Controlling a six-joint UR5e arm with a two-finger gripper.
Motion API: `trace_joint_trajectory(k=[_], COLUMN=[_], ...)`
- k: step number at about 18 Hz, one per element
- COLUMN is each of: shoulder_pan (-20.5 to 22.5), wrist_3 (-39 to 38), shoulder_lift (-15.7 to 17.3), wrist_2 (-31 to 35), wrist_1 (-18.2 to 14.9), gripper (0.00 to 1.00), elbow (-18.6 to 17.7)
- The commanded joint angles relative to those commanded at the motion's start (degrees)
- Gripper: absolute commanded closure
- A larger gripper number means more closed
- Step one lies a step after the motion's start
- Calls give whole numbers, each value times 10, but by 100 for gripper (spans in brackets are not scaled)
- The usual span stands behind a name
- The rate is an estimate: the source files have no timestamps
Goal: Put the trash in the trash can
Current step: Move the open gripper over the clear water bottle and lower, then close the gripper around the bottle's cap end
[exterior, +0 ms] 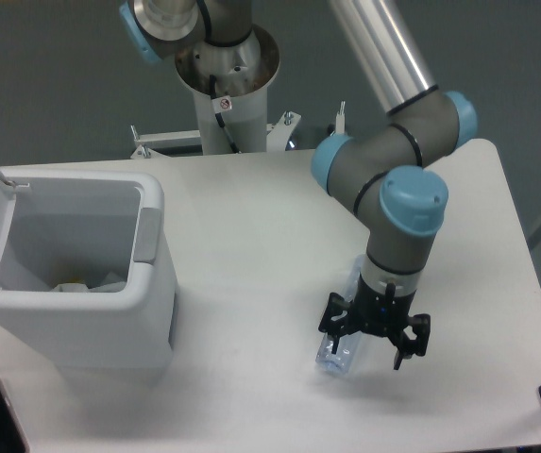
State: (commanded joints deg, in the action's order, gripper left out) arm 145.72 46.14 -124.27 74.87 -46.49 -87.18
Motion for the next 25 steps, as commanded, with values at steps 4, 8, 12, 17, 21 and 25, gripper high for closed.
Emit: trace_joint_trajectory(k=[4,8,12,17,21,25], shoulder_pan=[-16,-28,-33,-33,-33,-33], wrist_3=[1,17,26,47,48,48], shoulder_lift=[-1,-4,-6,-8,-15,-11], wrist_2=[30,57,69,81,101,100], wrist_1=[2,0,1,4,5,6], gripper=[0,0,0,0,1,15], elbow=[-12,-19,-32,-49,-51,-51])
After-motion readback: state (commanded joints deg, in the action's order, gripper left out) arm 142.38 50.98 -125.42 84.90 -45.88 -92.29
